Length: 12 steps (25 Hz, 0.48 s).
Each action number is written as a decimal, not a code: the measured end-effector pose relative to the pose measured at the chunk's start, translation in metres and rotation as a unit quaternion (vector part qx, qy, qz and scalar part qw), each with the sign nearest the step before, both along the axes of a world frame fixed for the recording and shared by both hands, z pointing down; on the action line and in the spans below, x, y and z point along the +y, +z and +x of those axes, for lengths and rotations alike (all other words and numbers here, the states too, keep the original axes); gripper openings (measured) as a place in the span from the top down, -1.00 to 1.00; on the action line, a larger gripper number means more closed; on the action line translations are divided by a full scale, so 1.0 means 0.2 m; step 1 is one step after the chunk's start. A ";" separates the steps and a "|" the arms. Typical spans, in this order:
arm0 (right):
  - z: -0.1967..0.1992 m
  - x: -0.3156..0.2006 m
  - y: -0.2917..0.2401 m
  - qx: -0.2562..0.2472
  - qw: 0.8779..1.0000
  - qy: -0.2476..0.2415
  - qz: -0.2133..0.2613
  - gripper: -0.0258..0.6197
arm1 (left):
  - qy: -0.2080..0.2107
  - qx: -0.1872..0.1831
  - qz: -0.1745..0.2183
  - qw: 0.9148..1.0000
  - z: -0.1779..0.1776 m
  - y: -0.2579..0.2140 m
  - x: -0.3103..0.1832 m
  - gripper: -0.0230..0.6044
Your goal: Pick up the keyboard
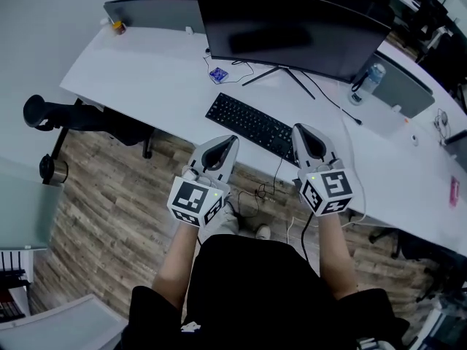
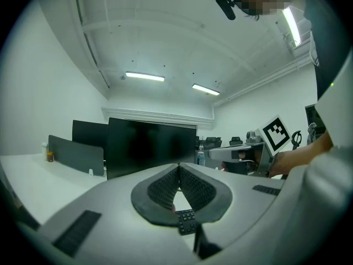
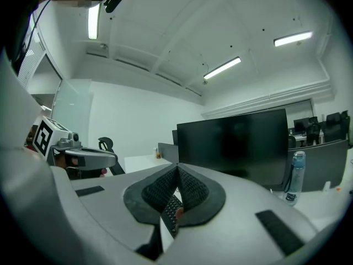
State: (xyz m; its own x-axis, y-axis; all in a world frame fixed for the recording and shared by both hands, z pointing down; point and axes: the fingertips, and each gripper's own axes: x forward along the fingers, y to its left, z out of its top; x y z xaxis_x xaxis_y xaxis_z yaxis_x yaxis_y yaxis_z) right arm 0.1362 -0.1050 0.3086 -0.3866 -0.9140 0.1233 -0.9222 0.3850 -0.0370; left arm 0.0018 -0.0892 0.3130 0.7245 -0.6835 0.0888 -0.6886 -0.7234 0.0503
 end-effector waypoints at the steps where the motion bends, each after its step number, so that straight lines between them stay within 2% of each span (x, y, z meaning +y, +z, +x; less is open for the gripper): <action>1: -0.01 -0.02 0.00 0.000 1.000 0.004 0.001 0.91 | 0.004 0.001 0.000 1.000 0.00 0.00 -0.03 0.90; 12: 0.00 -0.21 -0.02 0.015 0.998 0.054 0.000 0.91 | 0.051 0.017 0.000 0.999 -0.02 0.00 -0.29 0.90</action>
State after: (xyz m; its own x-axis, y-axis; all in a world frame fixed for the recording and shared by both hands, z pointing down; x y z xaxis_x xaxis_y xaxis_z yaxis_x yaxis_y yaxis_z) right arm 0.1362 -0.1471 0.3049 -0.2811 -0.9503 0.1337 -0.9592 0.2826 -0.0083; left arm -0.0024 -0.1478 0.3127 0.7926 -0.6066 0.0621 -0.6098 -0.7892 0.0728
